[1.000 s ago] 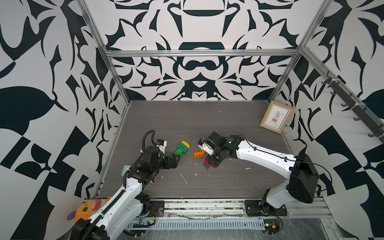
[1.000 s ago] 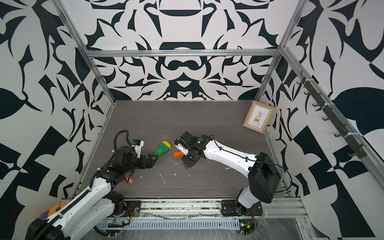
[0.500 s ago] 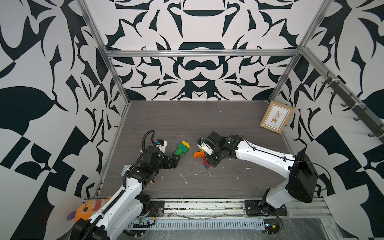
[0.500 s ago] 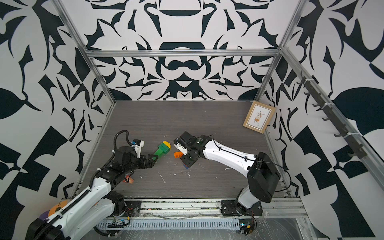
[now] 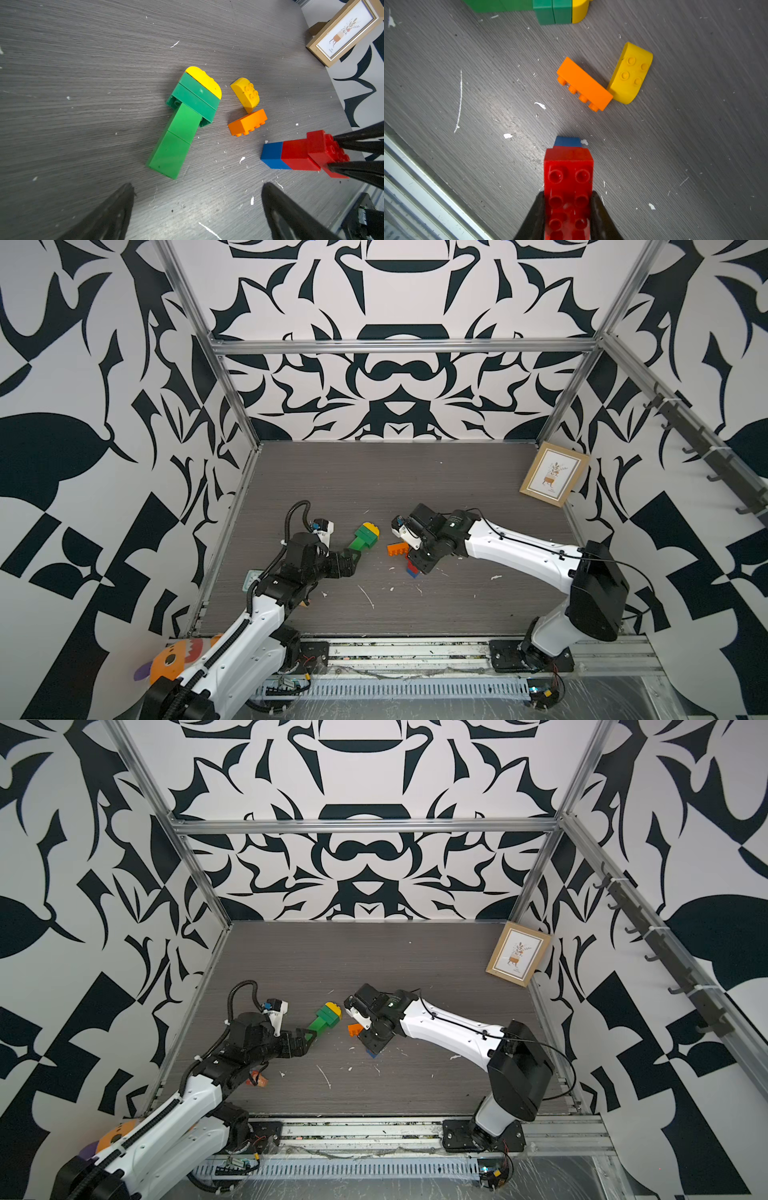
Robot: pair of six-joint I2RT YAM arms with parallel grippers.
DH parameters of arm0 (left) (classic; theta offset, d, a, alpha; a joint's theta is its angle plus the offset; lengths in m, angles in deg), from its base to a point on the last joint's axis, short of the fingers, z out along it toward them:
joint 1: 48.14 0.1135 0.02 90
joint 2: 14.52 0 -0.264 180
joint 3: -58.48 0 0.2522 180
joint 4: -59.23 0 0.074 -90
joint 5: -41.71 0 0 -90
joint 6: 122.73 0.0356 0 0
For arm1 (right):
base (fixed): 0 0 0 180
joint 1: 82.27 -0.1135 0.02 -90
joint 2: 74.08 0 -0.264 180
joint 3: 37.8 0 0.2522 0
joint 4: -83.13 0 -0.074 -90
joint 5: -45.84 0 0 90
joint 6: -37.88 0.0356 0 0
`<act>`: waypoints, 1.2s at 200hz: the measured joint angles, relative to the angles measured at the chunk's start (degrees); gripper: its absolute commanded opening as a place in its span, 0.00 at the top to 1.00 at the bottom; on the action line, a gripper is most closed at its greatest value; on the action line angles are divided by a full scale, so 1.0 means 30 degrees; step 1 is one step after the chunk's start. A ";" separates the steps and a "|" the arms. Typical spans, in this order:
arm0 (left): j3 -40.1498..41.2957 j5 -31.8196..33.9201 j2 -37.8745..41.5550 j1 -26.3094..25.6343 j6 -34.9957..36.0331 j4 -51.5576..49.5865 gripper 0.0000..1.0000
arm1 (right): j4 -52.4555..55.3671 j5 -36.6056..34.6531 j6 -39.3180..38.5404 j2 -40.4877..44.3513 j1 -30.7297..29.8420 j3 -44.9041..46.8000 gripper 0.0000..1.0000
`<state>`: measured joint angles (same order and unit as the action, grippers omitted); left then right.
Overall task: Assemble an ice cream with lego
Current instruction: Assemble the lego brick with the lego brick.
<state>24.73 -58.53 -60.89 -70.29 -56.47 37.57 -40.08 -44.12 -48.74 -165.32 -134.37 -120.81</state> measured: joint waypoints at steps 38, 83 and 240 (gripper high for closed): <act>0.0000 0.0000 0.0000 0.0000 0.0000 -0.0007 0.01 | 0.0015 -0.0102 0.0000 0.0000 -0.0219 -0.0007 0.64; 0.0000 0.0000 0.0000 0.0000 -0.0007 -0.0007 0.01 | 0.0291 -0.0423 -0.0095 -0.0284 -0.0568 -0.0423 0.46; 0.0000 0.0007 0.0022 0.0000 -0.0007 0.0000 0.01 | -0.0430 -0.0015 -0.0102 0.0750 -0.0007 -0.0124 0.38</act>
<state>24.73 -58.51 -60.82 -70.29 -56.50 37.57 -41.37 -44.17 -49.05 -163.07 -134.39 -121.19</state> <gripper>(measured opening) 0.994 0.631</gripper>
